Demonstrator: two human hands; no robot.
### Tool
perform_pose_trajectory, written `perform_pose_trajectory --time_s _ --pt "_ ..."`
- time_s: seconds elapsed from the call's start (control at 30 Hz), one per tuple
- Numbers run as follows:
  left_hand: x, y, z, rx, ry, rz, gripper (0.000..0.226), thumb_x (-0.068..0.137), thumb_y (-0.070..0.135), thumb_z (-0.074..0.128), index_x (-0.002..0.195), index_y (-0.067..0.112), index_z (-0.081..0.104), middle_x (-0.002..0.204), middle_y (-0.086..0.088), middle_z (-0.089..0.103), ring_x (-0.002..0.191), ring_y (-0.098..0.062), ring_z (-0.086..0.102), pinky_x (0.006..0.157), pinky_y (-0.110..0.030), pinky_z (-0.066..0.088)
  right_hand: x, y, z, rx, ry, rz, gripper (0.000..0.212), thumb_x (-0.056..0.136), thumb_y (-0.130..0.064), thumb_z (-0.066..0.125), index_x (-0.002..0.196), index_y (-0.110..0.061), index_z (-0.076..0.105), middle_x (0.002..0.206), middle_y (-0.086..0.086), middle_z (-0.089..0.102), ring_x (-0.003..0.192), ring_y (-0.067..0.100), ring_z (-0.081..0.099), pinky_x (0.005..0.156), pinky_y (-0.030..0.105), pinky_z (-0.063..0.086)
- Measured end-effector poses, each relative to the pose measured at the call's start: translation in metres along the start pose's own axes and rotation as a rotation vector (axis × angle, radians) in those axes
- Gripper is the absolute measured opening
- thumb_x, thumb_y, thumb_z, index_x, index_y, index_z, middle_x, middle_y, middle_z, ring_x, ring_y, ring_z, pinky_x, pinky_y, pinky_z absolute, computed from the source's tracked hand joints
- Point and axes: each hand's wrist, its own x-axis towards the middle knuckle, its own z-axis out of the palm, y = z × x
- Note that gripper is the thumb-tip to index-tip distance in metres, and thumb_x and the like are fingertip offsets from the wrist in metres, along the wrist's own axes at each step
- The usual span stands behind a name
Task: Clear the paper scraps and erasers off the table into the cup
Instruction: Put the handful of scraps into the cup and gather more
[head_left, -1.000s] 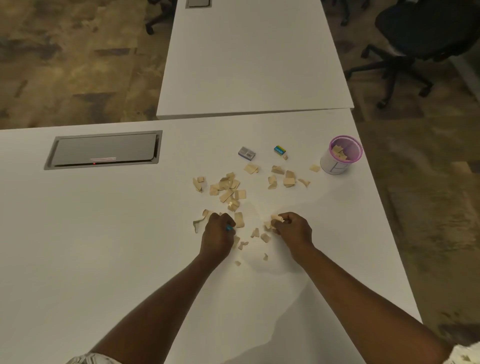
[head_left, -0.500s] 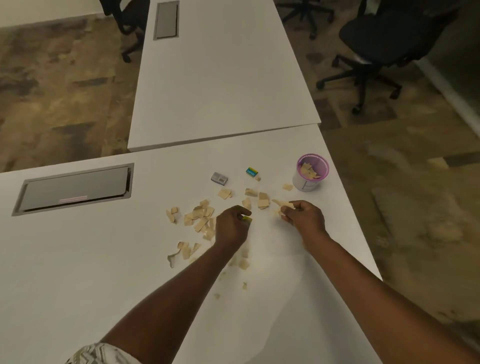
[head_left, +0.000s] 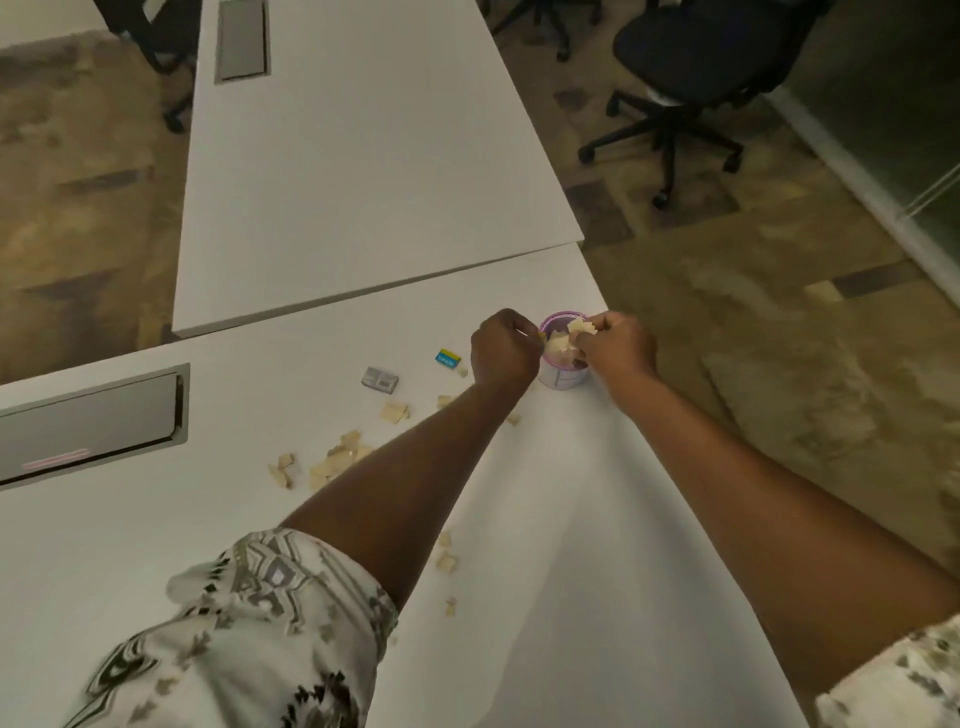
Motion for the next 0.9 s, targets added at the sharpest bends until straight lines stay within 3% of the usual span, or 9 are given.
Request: perform_pose_trajectory --time_s 0.07,0.43,0.63,0.83,0.9 --pt "0.007 0.005 0.009 -0.018 0.000 -0.027 0.010 0.082 0.008 0.064 0.086 0.010 0.073 0.093 -0.005 0.075 0.093 -0.026 0.070 0.084 -0.039 0.058 0.009 0.000 0.000 -0.058 -0.010 -0.001 0.019 0.084 -0.015 0.073 0.100 -0.005 0.072 0.102 0.014 0.074 0.097 0.031 0.070 0.086 0.042 0.059" --pt "0.021 0.015 0.029 0.104 -0.022 -0.045 0.012 0.087 0.016 0.064 0.095 0.013 0.072 0.098 -0.005 0.073 0.092 -0.024 0.068 0.082 -0.036 0.059 0.019 -0.013 0.001 -0.236 -0.070 0.020 0.024 0.089 -0.015 0.061 0.106 -0.005 0.074 0.110 0.013 0.073 0.104 0.031 0.068 0.091 0.041 0.058" --pt "0.009 -0.002 0.013 0.050 0.009 -0.032 0.010 0.086 0.026 0.069 0.091 0.017 0.071 0.097 0.001 0.073 0.086 -0.016 0.063 0.069 -0.027 0.045 0.009 -0.017 0.003 -0.224 -0.076 -0.022 0.027 0.089 -0.016 0.056 0.106 -0.003 0.073 0.110 0.018 0.072 0.105 0.035 0.068 0.092 0.045 0.057" --pt "-0.022 -0.043 -0.020 0.032 0.004 -0.062 0.018 0.085 0.033 0.066 0.094 0.018 0.070 0.097 -0.002 0.074 0.094 -0.022 0.067 0.084 -0.035 0.055 -0.021 -0.021 0.005 -0.165 -0.034 -0.074 0.024 0.090 -0.023 0.056 0.106 -0.013 0.071 0.107 0.006 0.071 0.103 0.027 0.065 0.088 0.035 0.055" --pt "-0.037 -0.065 -0.034 0.053 -0.011 -0.083 0.018 0.085 0.032 0.064 0.095 0.019 0.071 0.094 -0.001 0.075 0.093 -0.021 0.068 0.084 -0.034 0.055 -0.041 -0.020 0.012 -0.129 -0.041 -0.137 0.019 0.091 -0.024 0.056 0.097 -0.013 0.070 0.097 0.004 0.070 0.096 0.025 0.065 0.075 0.021 0.050"
